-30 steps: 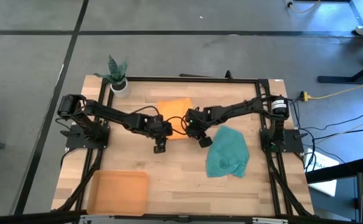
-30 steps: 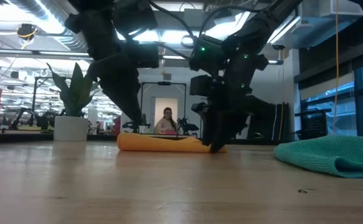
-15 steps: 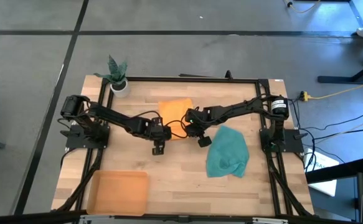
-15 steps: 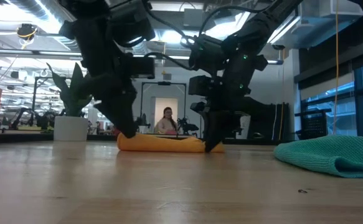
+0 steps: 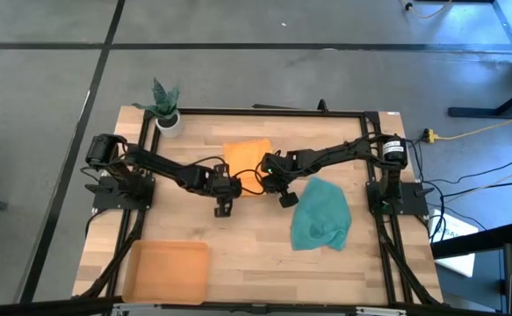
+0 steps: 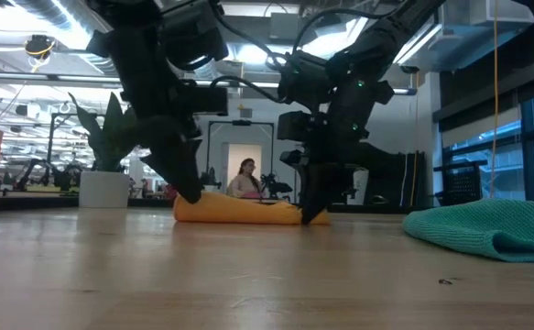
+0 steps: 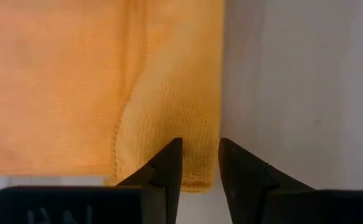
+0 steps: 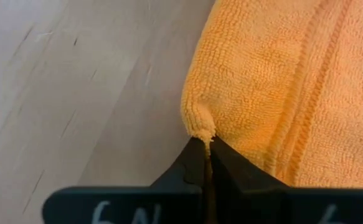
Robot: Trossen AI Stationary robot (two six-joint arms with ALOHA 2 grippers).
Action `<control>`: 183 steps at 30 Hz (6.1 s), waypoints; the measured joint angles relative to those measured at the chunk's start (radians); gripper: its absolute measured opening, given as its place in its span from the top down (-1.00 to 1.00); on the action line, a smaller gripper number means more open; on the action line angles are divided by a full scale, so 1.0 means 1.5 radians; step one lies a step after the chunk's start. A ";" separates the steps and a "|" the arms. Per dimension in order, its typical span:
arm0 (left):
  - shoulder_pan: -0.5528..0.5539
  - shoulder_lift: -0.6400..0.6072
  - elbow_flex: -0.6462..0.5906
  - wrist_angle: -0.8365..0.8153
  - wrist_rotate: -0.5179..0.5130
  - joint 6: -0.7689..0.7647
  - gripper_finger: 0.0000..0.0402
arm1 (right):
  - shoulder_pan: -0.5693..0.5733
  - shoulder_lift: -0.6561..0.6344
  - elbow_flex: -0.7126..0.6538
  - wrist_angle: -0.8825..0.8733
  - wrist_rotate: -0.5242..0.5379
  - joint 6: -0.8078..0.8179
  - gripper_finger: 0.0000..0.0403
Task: Roll microfiber towels into tight, uniform cylinder then place into a basket
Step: Roll the orange microfiber towel
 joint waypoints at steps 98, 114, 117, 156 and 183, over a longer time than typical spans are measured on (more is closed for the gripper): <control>0.168 -0.024 0.030 -0.074 0.339 -0.141 1.00 | -0.168 -0.031 0.047 -0.102 -0.451 0.327 0.96; 0.172 -0.005 0.030 -0.062 0.294 -0.126 1.00 | -0.168 -0.031 0.047 -0.104 -0.338 0.365 0.96; 0.171 0.004 0.030 -0.052 0.275 -0.128 1.00 | -0.168 -0.030 0.041 -0.106 -0.331 0.365 0.96; 0.154 0.027 0.031 0.014 0.464 -0.106 1.00 | -0.179 -0.030 0.031 -0.137 -0.324 0.472 0.96; 0.160 0.027 0.030 0.009 0.434 -0.175 1.00 | -0.181 -0.030 0.030 -0.140 -0.329 0.397 0.95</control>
